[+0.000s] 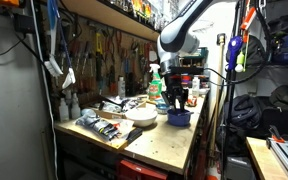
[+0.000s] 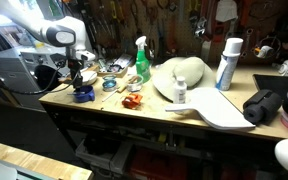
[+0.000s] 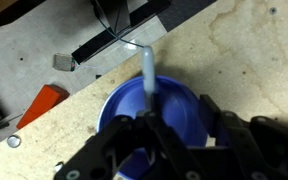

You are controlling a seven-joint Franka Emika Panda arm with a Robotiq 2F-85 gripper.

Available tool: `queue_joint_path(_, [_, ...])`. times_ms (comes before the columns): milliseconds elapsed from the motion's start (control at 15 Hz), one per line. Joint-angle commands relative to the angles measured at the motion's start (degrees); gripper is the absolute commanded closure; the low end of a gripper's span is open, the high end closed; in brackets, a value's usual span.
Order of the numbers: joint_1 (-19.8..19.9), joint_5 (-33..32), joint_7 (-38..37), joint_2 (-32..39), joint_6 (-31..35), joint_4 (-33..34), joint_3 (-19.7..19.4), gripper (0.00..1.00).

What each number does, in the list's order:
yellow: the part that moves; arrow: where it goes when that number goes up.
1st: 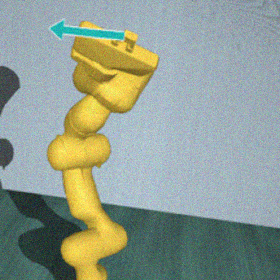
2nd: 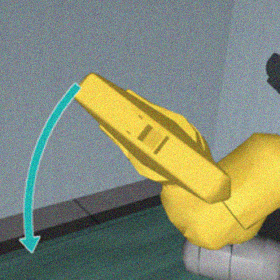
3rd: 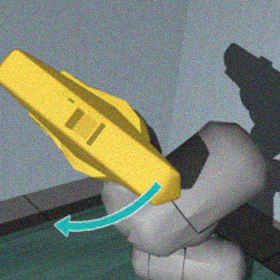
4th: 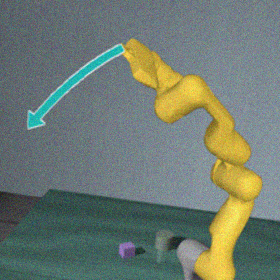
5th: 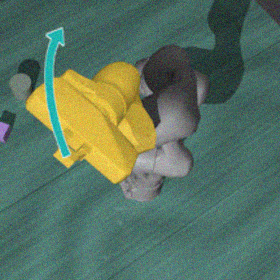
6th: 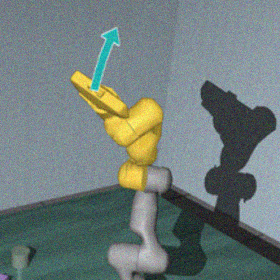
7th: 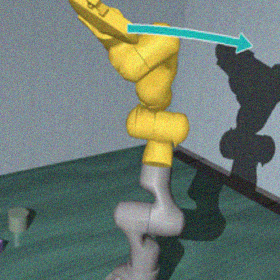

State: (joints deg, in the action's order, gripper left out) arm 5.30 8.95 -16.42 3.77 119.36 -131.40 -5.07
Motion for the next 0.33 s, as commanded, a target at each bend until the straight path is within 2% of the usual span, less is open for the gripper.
queue_joint_path(0, [0.4,-1.2,-1.3,-0.4,-1.2,1.0,-0.9,0.24])
queue_joint_path(133, [1.5,3.3,7.3,-3.5,-1.8,0.5,-1.2,0.09])
queue_joint_path(200, [0.5,0.7,2.3,-0.4,-0.3,1.2,-0.8,0.01])
queue_joint_path(267, [0.7,1.0,3.1,-0.9,-0.4,1.4,-1.0,0.19])
